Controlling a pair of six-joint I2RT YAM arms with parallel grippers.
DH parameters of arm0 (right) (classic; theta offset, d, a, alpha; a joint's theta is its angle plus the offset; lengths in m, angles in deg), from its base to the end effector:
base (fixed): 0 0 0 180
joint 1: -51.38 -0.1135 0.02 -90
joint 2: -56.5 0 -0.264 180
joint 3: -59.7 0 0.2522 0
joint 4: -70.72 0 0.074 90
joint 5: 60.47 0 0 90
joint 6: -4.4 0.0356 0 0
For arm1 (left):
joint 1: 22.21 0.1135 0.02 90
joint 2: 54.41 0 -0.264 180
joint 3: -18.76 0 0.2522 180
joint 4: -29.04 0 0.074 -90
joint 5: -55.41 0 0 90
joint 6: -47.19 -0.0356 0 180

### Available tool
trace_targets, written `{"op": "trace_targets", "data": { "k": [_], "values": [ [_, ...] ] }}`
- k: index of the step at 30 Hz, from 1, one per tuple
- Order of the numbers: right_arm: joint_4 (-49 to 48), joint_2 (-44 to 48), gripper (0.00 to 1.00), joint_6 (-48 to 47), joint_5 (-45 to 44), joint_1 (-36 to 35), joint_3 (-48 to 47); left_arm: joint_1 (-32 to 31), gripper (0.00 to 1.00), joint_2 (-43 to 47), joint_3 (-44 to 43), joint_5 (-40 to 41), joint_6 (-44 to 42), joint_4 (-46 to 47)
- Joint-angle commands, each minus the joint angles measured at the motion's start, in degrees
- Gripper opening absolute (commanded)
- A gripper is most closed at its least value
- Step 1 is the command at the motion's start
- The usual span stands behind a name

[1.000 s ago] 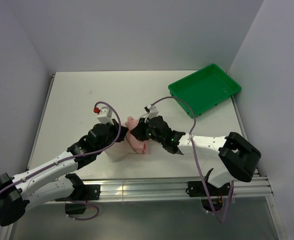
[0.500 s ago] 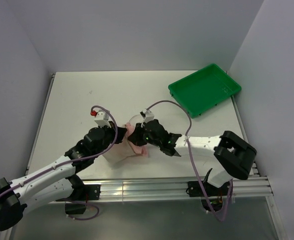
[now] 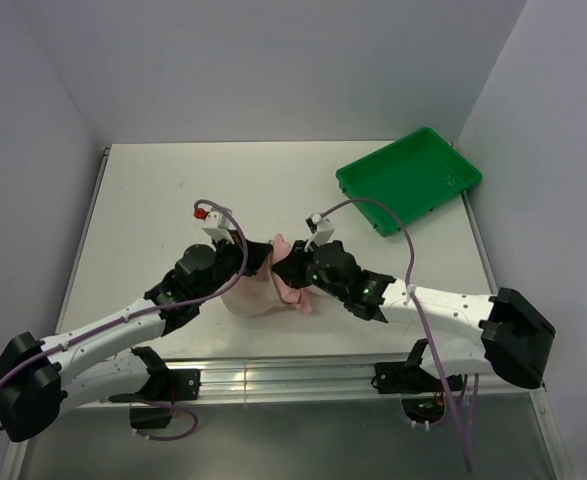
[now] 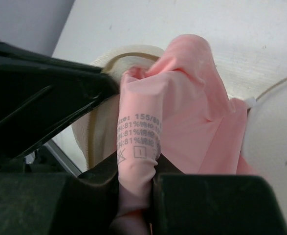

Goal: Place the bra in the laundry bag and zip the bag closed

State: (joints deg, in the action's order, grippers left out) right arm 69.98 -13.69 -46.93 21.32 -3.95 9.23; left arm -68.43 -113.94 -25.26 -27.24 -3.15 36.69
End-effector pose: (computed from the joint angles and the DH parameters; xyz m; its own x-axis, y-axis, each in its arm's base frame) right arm 0.1585 0.2202 0.2413 -0.6051 0.2123 -0.7673 -0.4600 0.6934 0.5546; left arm 0.1676 -0.1683 0.2587 -0.4739 -0.4203 -0.7738 0.4234 0.6617 -0.6188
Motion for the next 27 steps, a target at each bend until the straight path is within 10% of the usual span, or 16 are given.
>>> {"op": "trace_targets", "data": {
  "k": [1,15,27],
  "values": [
    [-3.25,-4.59,0.0,-0.44,-0.58,-0.22,-1.25,-0.19,0.0,4.32,4.41,-1.29,1.55,3.47],
    [-5.37,-18.92,0.16,-0.97,3.37,-0.39,-8.9,0.78,0.0,12.25,14.97,-0.68,2.0,4.69],
    [-3.61,-16.91,0.05,-2.55,4.6,-3.56,-6.71,3.15,0.0,11.19,10.92,0.39,1.12,3.46]
  ]
}}
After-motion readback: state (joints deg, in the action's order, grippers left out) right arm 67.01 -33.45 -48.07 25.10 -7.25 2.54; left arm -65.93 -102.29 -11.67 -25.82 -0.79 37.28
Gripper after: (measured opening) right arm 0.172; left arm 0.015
